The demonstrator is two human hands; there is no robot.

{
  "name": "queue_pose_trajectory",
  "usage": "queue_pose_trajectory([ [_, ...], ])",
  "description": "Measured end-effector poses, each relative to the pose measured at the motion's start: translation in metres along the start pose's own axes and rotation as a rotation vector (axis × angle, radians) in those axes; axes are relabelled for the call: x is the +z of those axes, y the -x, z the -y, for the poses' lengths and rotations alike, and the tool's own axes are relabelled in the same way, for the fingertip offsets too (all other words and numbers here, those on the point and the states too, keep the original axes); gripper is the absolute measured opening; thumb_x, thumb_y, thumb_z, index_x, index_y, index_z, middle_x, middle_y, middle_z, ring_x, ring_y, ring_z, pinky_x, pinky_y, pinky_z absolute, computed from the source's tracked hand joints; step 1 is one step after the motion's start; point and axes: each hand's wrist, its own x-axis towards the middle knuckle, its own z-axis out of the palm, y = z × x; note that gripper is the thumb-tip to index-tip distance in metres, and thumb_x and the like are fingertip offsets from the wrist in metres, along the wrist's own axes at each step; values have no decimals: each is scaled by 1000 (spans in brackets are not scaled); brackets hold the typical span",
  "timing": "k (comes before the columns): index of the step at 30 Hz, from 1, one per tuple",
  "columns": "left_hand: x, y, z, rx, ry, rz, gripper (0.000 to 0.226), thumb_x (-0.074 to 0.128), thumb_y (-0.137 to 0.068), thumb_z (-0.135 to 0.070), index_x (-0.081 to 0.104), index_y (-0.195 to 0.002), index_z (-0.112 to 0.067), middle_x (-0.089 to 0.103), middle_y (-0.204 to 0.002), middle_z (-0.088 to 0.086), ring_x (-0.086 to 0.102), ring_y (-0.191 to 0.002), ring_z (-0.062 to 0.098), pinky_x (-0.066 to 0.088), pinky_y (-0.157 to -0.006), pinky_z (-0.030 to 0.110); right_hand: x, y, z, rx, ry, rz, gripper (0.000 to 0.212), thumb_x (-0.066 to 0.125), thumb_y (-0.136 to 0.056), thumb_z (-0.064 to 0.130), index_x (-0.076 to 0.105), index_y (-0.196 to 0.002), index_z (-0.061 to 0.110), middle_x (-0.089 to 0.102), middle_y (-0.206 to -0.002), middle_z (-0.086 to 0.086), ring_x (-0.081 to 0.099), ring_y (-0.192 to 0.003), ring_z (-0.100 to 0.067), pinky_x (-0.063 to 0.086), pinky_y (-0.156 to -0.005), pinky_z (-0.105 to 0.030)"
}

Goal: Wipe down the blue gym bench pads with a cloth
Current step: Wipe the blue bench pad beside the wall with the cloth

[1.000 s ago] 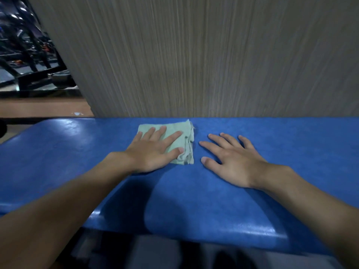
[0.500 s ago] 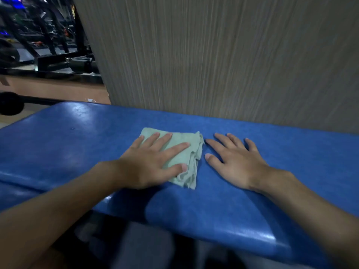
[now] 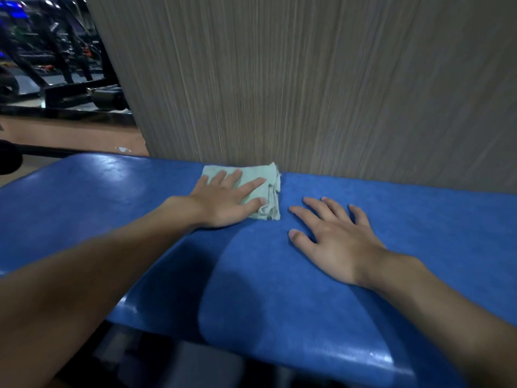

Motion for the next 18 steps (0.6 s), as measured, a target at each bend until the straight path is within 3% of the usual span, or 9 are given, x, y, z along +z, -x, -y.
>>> queue_pose_trajectory([
  [2, 5, 41, -1, 36, -14, 5, 69, 1, -82, -84, -11, -146, -62, -8, -167, -2, -7, -153, 25, -3, -121, 51, -3, -1, 1, 0, 3, 8, 60, 17, -93, 62, 17, -151, 45, 8, -163, 14, -1, -150, -13, 0, -120, -50],
  [4, 9, 89, -2, 95, -21, -16, 86, -20, -58, -93, -19, -140, -66, -9, -167, -3, -9, -153, 23, -4, -121, 49, -9, -4, 3, 6, 15, -19, 53, 24, -94, 57, 28, -145, 44, 21, -156, 13, 12, -146, -14, 8, -117, -48],
  [6, 12, 136, -2, 136, -37, -65, 85, -30, -53, -90, -23, -136, -68, -9, -167, -2, -9, -153, 23, -3, -122, 49, -15, -12, 8, -8, 19, -80, 45, 29, -96, 51, 37, -140, 41, 32, -149, 11, 23, -140, -15, 14, -112, -45],
  [11, 15, 181, 2, 133, 4, -75, 78, -27, -61, -90, -23, -136, -70, -14, -166, -8, -18, -152, 18, -8, -122, 43, -5, -30, 27, -27, 6, 2, 54, 19, -99, 55, 18, -152, 42, 10, -164, 10, 4, -150, -16, 4, -118, -50],
  [14, 12, 153, 7, 126, -14, -69, 79, -26, -58, -91, -22, -135, -71, -8, -167, -5, -11, -153, 20, -4, -122, 46, 1, -30, 26, -23, 33, 9, 58, 14, -98, 57, 12, -154, 42, 3, -165, 11, -2, -151, -17, 1, -118, -52],
  [18, 6, 80, 20, 81, 15, -4, 82, -3, -64, -90, -10, -142, -67, -7, -167, -6, -10, -153, 19, -6, -122, 47, 3, -29, 26, -23, 54, 6, 60, 10, -97, 57, 6, -155, 39, -2, -165, 9, -6, -151, -18, -2, -118, -54],
])
